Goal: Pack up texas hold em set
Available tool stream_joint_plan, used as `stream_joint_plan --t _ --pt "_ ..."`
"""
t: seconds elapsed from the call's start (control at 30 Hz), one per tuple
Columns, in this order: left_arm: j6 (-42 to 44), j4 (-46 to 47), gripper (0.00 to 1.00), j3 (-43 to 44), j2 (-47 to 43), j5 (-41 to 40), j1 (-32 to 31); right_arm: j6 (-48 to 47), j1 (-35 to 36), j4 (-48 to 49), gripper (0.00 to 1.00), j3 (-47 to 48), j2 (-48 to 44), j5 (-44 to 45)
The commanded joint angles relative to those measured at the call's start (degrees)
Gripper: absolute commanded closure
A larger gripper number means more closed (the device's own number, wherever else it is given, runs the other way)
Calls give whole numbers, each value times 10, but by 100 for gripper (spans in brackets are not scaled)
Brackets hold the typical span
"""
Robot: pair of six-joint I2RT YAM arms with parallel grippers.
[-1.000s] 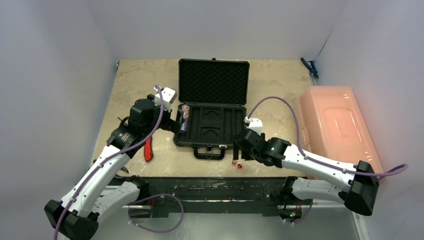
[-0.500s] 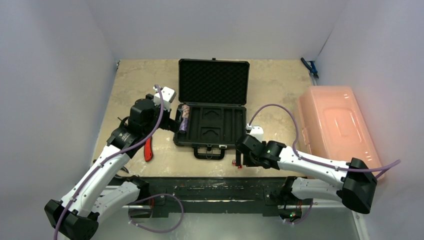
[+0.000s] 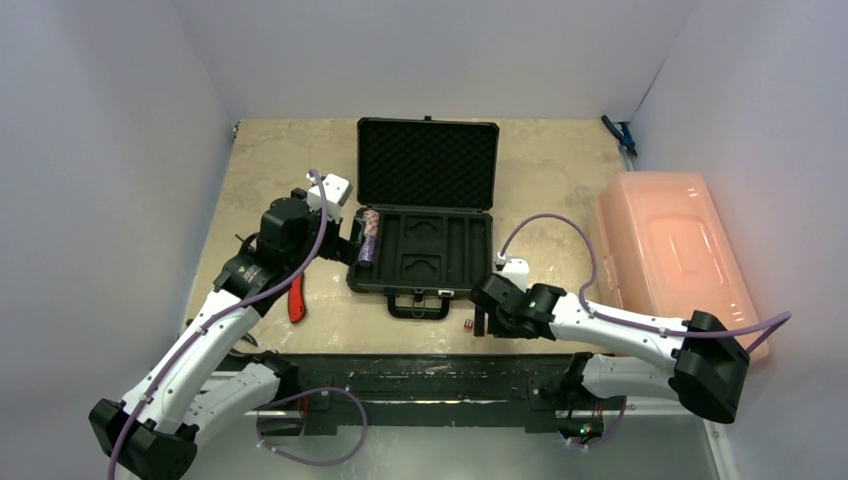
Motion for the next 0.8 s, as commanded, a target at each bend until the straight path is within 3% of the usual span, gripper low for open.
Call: stream_joint_plan --t 0.0,0.37,0.77 --pt "8 12 0 20 -5 -7 -2 26 0 -6 24 -8 5 14" --pt "9 13 0 20 -4 -7 -2 30 0 19 36 -15 23 9" --pt "11 13 0 20 -9 -9 -2 -21 1 66 38 7 11 -23"
